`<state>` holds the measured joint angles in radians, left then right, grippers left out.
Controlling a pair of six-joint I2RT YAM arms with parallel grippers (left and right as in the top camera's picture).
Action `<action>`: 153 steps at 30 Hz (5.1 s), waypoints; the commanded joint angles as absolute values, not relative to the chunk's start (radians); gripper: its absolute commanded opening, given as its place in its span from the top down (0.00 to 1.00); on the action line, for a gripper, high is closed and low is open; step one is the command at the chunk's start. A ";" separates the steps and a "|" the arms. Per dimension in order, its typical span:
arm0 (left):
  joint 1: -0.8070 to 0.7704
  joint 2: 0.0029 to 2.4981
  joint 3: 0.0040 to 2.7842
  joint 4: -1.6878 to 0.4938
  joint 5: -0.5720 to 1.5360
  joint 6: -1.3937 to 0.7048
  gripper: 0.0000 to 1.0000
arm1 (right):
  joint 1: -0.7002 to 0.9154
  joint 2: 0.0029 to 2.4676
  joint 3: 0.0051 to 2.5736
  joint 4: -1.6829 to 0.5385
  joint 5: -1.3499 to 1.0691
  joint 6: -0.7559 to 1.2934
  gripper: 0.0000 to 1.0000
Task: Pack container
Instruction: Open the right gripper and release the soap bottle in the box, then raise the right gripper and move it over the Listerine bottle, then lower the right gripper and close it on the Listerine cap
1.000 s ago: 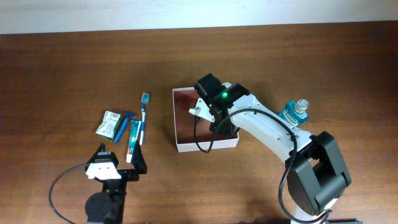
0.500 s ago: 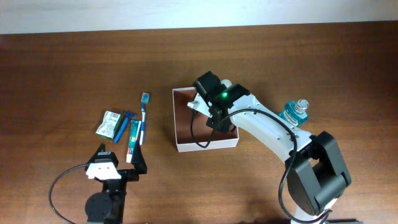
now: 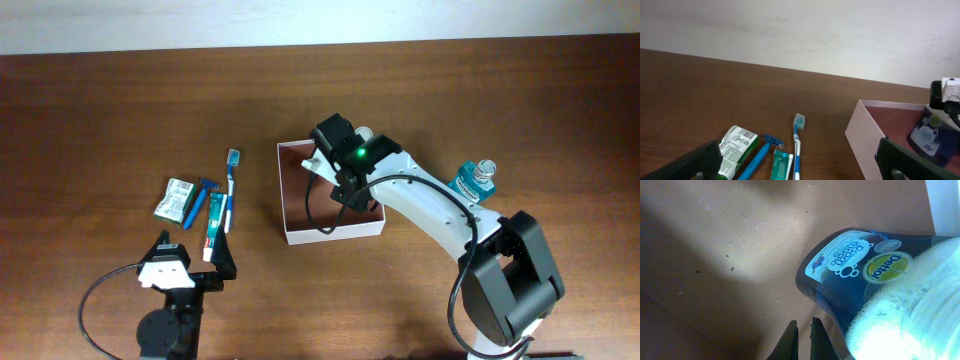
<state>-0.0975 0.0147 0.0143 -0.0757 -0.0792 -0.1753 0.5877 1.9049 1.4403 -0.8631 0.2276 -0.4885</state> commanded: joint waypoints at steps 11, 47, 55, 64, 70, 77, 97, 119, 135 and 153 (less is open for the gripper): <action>-0.095 0.006 0.009 -0.074 -0.086 -0.159 0.01 | 0.613 1.914 1.436 -0.912 0.029 -0.402 0.96; -0.095 0.006 0.009 -0.074 -0.086 -0.159 0.01 | 0.473 1.348 1.852 -1.258 0.197 0.053 0.47; -0.095 0.006 0.009 -0.074 -0.086 -0.159 0.01 | 0.148 1.321 1.851 -1.398 0.192 0.125 0.01; -0.095 0.006 0.009 -0.075 -0.086 -0.159 0.01 | 0.091 1.388 1.851 -1.410 0.181 0.125 0.02; -0.095 0.006 0.009 -0.075 -0.086 -0.159 0.00 | 0.090 1.454 1.850 -1.438 0.193 0.124 0.01; -0.095 0.006 0.009 -0.075 -0.086 -0.159 0.01 | 0.090 1.580 1.850 -1.489 0.192 0.115 0.13; -0.095 0.006 0.009 -0.074 -0.086 -0.159 0.01 | -0.072 1.744 1.800 -1.500 -0.084 -0.150 0.27; -0.095 0.006 0.009 -0.075 -0.086 -0.159 0.01 | -0.081 1.744 1.552 -1.253 -0.067 -0.179 0.46; -0.095 0.006 0.009 -0.074 -0.086 -0.159 0.01 | -0.081 1.748 1.547 -1.259 -0.030 -0.175 0.49; -0.095 0.006 0.009 -0.074 -0.086 -0.159 0.01 | -0.081 1.764 1.547 -1.256 0.013 -0.138 0.60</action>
<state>-0.0975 0.0147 0.0147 -0.0757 -0.0792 -0.1753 -0.0772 1.7535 1.5536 -1.2552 -0.0269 -0.1684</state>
